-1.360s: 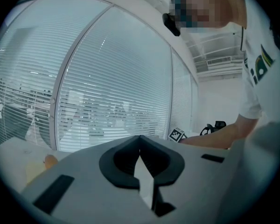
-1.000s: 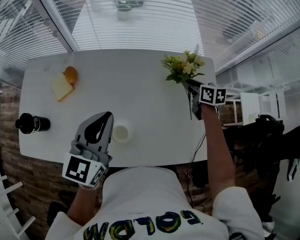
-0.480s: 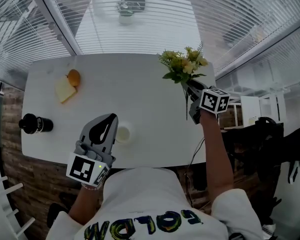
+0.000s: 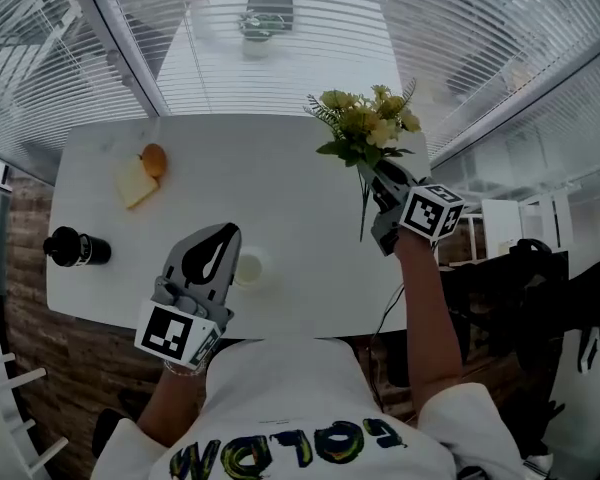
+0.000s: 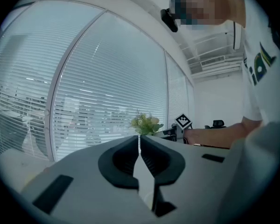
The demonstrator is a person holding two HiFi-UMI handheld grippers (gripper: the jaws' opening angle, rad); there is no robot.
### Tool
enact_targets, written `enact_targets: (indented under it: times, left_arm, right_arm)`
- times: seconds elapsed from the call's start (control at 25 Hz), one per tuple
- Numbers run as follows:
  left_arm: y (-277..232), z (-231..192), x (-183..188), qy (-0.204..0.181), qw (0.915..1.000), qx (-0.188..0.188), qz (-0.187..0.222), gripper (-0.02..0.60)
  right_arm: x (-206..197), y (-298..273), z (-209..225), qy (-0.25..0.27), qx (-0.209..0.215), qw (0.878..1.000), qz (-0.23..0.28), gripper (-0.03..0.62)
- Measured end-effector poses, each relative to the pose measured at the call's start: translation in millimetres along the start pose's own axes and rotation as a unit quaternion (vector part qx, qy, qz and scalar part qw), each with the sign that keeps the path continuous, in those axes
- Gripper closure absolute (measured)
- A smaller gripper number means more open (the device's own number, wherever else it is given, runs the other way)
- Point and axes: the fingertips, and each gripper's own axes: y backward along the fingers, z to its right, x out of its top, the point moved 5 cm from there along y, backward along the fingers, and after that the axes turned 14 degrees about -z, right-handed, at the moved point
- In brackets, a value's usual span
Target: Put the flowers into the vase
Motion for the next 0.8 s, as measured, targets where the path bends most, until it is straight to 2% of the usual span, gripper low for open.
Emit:
enact_targets:
  times: [0.44, 0.8]
  left_arm:
    - [0, 7, 11, -0.008, 0.9999, 0.000, 0.012, 0.557]
    - [5, 5, 23, -0.012, 0.9994, 0.000, 0.032, 0.557]
  right_arm:
    - [20, 12, -53, 0.015, 0.059, 0.996, 0.059, 0.525]
    - [30, 12, -98, 0.031, 0.097, 0.991, 0.084, 0.526]
